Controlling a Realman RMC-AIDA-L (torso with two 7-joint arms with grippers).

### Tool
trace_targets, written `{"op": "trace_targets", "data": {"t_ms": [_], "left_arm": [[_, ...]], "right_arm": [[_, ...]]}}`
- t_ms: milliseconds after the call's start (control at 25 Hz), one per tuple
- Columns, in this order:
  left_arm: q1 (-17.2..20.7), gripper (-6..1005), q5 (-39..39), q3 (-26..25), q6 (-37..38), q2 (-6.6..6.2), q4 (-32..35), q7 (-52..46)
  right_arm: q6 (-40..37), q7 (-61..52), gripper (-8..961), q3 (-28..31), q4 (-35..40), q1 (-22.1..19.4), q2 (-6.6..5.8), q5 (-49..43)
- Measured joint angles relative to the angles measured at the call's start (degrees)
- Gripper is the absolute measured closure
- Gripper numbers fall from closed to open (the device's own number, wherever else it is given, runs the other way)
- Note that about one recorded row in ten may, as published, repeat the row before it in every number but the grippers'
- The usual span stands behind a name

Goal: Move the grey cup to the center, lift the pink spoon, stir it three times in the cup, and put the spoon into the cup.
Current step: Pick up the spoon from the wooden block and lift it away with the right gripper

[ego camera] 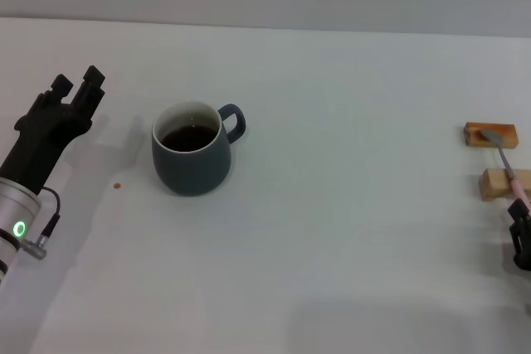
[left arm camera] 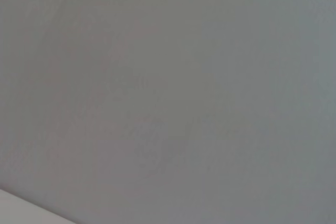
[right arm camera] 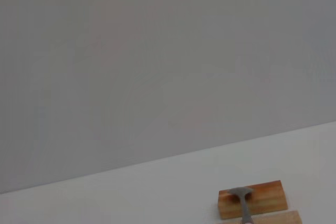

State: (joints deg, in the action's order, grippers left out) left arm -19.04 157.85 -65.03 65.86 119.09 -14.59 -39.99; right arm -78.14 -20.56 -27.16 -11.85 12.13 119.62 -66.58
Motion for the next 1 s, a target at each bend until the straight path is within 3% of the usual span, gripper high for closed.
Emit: {"op": "trace_targets", "data": {"t_ms": [1000], "left_arm": [[0.2,381,0.0,0.3,-0.2,0.00,-0.2,0.0]], "right_arm": [[0.2,0.0,814,0.1,0.1,0.0,-0.09,0.1]]}}
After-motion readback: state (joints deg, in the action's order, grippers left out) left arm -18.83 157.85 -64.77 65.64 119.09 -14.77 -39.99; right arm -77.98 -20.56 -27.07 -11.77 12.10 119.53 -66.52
